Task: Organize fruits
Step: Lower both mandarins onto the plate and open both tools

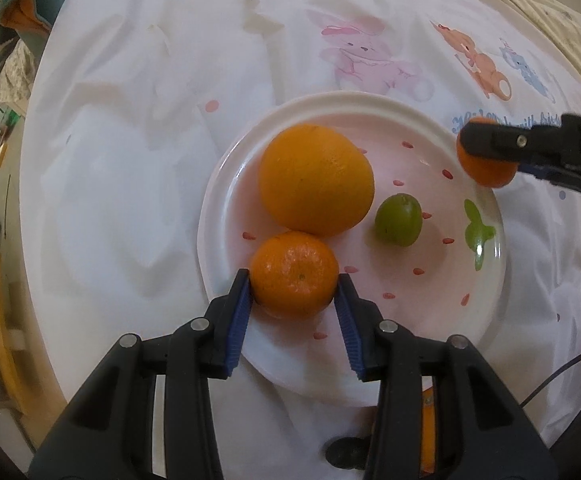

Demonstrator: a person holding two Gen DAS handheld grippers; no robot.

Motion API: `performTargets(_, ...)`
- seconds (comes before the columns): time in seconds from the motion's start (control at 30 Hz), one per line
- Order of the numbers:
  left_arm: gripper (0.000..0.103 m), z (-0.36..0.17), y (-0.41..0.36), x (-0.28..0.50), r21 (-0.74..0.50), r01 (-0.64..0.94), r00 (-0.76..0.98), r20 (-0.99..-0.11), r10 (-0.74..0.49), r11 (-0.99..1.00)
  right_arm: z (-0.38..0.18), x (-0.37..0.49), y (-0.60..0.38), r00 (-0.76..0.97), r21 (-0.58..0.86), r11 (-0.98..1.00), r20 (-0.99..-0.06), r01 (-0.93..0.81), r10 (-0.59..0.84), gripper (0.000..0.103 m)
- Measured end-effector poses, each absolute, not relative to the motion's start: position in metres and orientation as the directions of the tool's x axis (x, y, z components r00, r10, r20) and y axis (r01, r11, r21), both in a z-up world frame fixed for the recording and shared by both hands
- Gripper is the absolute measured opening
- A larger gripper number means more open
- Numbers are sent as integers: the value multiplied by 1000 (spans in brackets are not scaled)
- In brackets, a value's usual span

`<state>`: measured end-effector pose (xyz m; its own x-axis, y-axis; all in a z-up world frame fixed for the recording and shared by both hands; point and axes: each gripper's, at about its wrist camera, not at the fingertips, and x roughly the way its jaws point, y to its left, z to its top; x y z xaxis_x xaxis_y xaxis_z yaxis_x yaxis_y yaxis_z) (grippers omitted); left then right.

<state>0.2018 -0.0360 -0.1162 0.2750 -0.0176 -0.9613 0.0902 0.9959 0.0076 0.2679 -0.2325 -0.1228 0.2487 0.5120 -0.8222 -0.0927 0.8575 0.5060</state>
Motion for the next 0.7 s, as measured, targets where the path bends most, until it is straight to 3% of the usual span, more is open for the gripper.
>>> performTargets(0.7,39,-117,-37,203,19,96,275,-961,-8,995,-131,268,-233,248,487,871,-837,-69,487,47)
